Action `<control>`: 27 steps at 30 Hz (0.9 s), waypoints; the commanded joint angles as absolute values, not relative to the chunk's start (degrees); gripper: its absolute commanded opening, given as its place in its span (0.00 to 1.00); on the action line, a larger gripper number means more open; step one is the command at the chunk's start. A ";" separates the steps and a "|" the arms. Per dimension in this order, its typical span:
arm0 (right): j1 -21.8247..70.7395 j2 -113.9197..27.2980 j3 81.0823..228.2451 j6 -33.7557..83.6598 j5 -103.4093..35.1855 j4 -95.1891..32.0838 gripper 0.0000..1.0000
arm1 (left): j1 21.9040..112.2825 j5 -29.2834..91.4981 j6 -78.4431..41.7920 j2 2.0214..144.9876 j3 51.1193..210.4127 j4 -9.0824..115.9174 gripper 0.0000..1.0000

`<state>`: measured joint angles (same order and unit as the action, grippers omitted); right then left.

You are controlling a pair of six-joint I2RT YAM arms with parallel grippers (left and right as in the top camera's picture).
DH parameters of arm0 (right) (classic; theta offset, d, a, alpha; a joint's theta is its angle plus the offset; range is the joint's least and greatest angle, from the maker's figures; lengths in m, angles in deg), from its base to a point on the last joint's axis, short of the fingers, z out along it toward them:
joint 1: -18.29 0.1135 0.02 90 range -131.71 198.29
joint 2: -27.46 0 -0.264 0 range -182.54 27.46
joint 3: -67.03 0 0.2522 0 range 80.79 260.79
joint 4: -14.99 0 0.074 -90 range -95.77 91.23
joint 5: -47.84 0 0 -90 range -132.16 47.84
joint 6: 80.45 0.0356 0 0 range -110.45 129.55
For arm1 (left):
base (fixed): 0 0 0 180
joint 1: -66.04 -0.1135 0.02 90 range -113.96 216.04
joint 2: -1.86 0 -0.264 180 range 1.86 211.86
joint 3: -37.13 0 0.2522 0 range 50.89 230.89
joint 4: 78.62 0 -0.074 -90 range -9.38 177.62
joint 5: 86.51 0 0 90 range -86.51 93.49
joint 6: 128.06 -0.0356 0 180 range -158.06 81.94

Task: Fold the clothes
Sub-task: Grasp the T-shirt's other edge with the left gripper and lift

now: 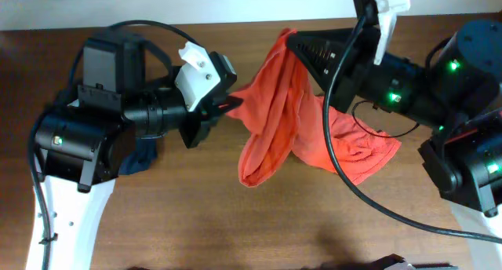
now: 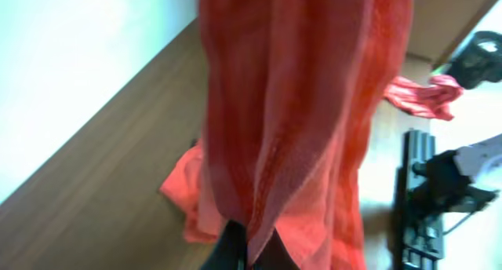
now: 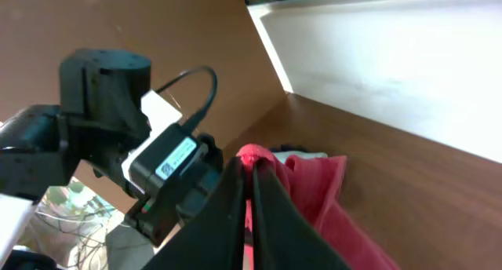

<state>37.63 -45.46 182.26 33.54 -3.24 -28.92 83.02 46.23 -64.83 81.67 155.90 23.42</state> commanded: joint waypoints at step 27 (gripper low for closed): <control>38.68 -54.38 183.22 15.55 -19.19 -72.57 0.19 | 83.15 6.58 -58.27 76.14 177.23 35.20 0.01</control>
